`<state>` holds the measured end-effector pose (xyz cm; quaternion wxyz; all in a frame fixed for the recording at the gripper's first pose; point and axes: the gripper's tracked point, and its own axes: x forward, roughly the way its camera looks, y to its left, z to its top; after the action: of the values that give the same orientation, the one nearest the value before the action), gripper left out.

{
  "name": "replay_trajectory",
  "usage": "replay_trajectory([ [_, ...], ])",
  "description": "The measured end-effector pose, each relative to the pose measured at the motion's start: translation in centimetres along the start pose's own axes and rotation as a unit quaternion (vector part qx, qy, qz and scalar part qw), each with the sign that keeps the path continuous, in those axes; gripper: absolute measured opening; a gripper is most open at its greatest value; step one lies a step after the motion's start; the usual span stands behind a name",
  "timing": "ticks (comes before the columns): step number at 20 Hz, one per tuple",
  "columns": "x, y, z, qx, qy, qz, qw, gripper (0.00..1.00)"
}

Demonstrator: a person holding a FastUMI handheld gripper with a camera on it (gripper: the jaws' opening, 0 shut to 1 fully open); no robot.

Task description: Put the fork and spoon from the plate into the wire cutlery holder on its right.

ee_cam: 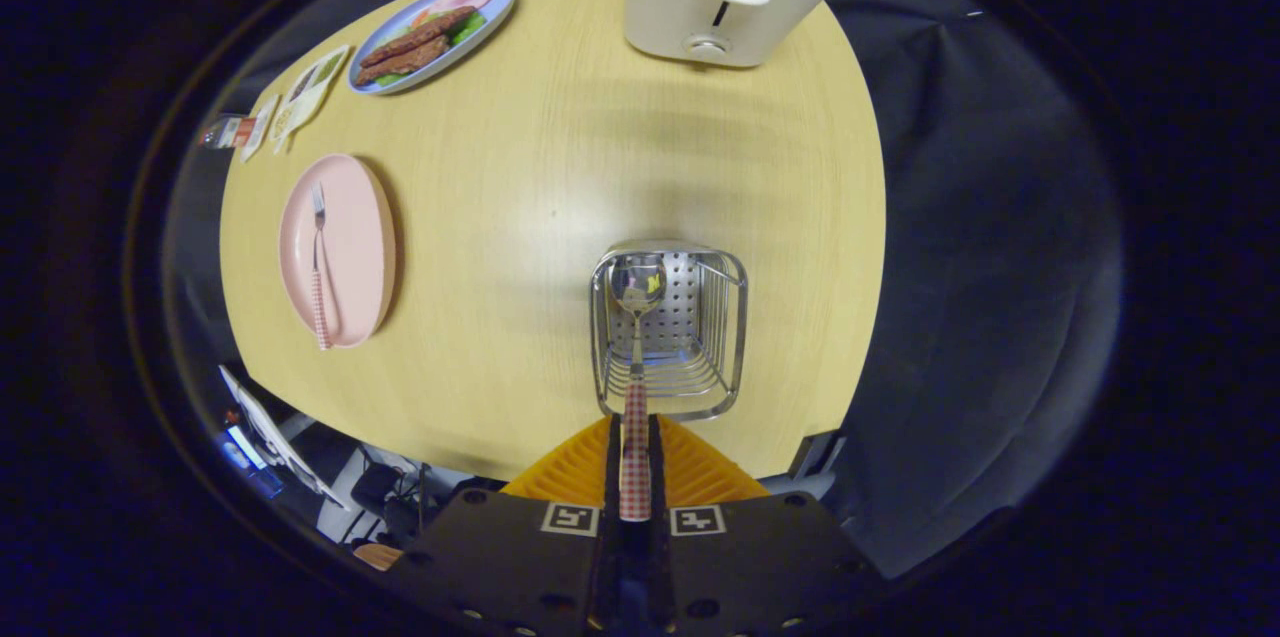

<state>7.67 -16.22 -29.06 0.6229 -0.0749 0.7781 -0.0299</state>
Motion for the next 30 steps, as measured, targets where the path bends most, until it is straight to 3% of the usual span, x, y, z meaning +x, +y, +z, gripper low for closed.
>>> replay_trajectory([
  [3,-0.9,1.1,0.5,0.012,-0.039,0.011,0.999,0.12],
  [8,-2.2,4.4,0.6,0.033,-0.097,0.033,0.994,0.24],
  [15,-4.1,8.8,2.7,0.055,-0.212,0.031,0.975,0.37],
  [18,-4.5,12.2,2.4,0.046,-0.227,0.046,0.972,0.5],
  [26,-4.0,20.4,2.8,-0.004,-0.28,0.039,0.959,0.78],
  [30,-3.0,24.7,3.5,-0.028,-0.292,0.044,0.955,0.97],
])
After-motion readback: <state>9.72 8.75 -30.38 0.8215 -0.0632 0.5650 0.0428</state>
